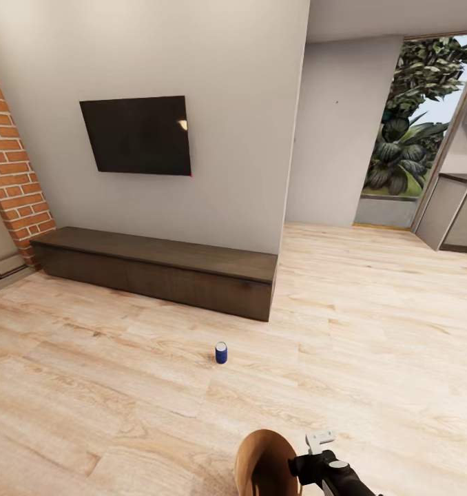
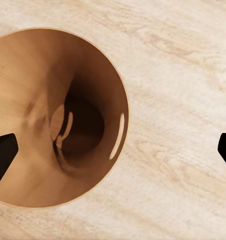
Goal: Put the three can of soda from the living room inside the tash can in the kitchen.
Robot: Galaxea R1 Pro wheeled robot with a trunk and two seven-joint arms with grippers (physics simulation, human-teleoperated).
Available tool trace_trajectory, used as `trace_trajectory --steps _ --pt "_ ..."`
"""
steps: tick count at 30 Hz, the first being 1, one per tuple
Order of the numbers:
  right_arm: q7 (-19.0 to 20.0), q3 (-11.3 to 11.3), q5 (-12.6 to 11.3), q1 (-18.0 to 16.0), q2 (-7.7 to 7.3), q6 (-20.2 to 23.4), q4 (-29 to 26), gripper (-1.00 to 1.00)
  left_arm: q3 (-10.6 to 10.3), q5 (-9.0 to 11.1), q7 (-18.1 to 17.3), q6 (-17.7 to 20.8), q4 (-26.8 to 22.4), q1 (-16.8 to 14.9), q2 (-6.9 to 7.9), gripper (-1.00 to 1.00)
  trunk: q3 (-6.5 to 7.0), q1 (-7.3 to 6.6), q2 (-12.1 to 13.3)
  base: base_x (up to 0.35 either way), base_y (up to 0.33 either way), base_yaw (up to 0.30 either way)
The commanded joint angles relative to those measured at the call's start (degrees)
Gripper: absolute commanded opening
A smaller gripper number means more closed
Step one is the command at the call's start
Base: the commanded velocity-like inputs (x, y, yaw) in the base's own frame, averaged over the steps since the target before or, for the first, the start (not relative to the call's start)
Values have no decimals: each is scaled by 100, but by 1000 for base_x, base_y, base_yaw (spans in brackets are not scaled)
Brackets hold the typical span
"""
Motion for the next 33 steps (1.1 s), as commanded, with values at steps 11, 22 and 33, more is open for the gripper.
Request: trace_trajectory --steps 11,22,33 --pt "0 2 -1 0 0 0 0 100 0 0 0 0 0 0 1 100 0 0 0 0 0 0" --pt "0 2 -1 0 0 0 0 100 0 0 0 0 0 0 2 100 0 0 0 0 0 0" --pt "0 2 -5 0 0 0 0 100 3 0 0 0 0 0 3 100 0 0 0 168 0 0"
